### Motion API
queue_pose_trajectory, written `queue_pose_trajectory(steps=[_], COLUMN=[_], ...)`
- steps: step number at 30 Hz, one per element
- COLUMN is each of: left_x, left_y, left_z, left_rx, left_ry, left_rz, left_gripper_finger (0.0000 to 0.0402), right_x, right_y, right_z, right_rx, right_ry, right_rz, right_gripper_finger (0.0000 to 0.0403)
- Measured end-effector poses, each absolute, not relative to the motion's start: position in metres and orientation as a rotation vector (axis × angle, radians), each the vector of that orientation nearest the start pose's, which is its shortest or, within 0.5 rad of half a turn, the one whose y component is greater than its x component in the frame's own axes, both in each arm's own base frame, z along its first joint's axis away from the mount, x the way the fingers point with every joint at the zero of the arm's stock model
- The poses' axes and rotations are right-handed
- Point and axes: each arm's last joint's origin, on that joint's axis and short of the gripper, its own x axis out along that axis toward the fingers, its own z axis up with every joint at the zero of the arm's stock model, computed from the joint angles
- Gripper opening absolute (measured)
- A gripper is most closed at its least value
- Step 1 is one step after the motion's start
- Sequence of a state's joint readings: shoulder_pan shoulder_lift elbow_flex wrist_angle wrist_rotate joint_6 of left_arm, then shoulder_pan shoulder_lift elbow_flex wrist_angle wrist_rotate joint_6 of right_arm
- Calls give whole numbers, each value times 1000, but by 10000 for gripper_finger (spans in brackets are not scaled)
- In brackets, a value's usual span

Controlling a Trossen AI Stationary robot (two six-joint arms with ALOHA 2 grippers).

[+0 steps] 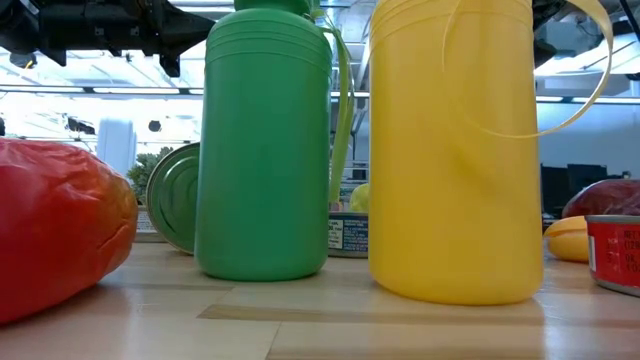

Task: Pick & Place Food Item
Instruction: Put the red apple into the right transparent bin

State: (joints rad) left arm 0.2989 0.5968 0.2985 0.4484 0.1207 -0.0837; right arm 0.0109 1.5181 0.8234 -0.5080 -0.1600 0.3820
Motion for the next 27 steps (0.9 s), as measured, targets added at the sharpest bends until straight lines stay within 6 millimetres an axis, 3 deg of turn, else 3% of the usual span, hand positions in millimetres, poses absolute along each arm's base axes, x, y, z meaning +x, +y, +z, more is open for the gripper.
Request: queue_pose_trajectory(steps=[9,18,27], left_x=[143,143,143], left_y=[40,40,40], left_z=[252,252,252], left_rx=[-52,-52,-52], left_ry=[-155,-155,-155], left_rz=[171,171,171], left_gripper_finger=[1,1,1], right_x=[262,249,223], right_y=[7,5,-4], right_z=[176,214,256], right_rx=[397,369,354], right_ry=[1188,1014,804], right_rz=[-84,-110,-178], right_gripper_finger=[205,206,207])
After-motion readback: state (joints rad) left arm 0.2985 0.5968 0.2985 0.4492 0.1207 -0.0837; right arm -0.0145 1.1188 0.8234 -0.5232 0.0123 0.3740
